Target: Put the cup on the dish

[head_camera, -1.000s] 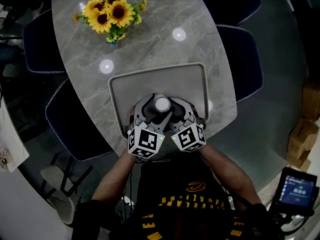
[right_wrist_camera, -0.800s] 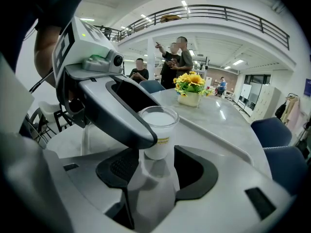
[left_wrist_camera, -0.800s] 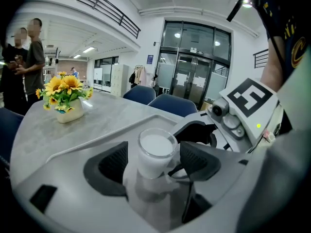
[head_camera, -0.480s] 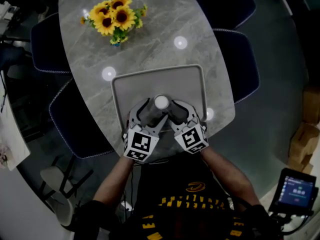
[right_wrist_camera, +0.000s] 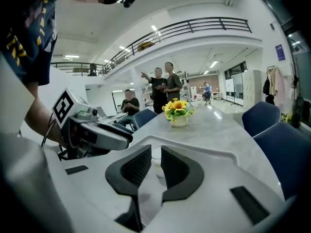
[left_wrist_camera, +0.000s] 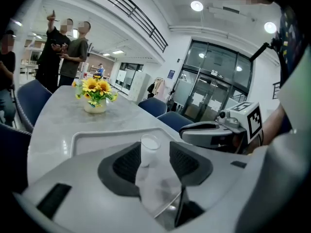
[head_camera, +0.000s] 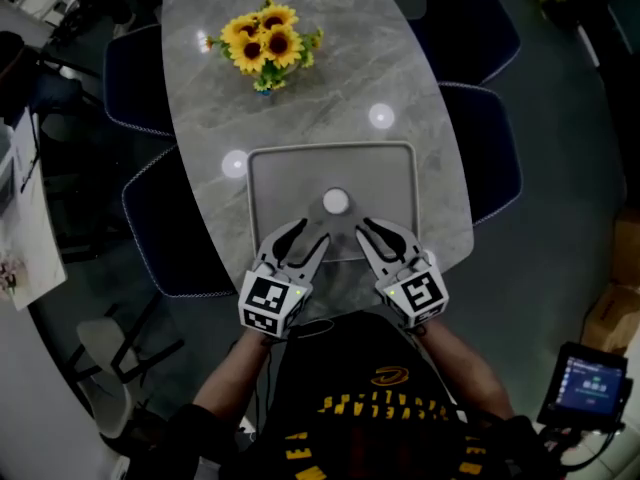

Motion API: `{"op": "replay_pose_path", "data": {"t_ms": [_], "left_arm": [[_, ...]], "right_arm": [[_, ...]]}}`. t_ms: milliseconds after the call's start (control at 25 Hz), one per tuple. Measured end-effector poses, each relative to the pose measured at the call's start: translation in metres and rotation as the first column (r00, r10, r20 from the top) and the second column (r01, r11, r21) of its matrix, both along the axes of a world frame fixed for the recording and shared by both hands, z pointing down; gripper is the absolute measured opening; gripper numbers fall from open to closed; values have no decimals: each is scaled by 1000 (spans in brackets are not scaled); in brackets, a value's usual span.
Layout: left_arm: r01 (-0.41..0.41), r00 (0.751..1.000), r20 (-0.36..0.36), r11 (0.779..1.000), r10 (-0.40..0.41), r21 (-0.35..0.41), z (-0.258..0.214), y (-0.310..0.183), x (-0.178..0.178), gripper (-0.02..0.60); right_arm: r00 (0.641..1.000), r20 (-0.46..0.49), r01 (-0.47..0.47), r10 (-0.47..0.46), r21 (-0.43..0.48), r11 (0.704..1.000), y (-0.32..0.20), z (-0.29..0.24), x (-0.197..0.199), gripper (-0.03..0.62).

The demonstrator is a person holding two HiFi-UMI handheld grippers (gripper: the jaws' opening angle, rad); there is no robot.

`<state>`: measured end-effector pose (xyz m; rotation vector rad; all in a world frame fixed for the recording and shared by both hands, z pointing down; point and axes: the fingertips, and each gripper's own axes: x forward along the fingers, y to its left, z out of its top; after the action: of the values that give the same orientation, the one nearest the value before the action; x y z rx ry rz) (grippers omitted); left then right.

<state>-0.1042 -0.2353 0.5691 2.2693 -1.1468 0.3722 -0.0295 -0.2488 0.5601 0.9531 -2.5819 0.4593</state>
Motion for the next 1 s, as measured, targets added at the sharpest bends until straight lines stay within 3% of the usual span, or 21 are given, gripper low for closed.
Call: {"op": "replay_pose_path", "data": {"t_ms": [120, 320, 520, 680, 1000], "left_arm": [[68, 998, 0, 997, -68, 21, -35, 17, -10, 126], [151, 989, -27, 978, -148, 141, -103, 52, -2, 2], [136, 990, -52, 971, -128, 196, -139, 94, 37, 2], [144, 990, -33, 962, -140, 230, -146, 114, 66, 2], [208, 978, -70, 944, -197, 257, -191, 190, 108, 2]], "right_arm": [[998, 56, -19, 19, -5, 1000, 17, -35, 3, 15], [991, 131, -30, 27, 21, 999, 57, -81, 17, 8], [991, 119, -66, 61, 42, 997, 86, -99, 42, 8], [984, 168, -75, 57, 99, 992, 99, -114, 60, 8], [966, 259, -97, 17, 297, 950, 181, -182, 107, 8]]}}
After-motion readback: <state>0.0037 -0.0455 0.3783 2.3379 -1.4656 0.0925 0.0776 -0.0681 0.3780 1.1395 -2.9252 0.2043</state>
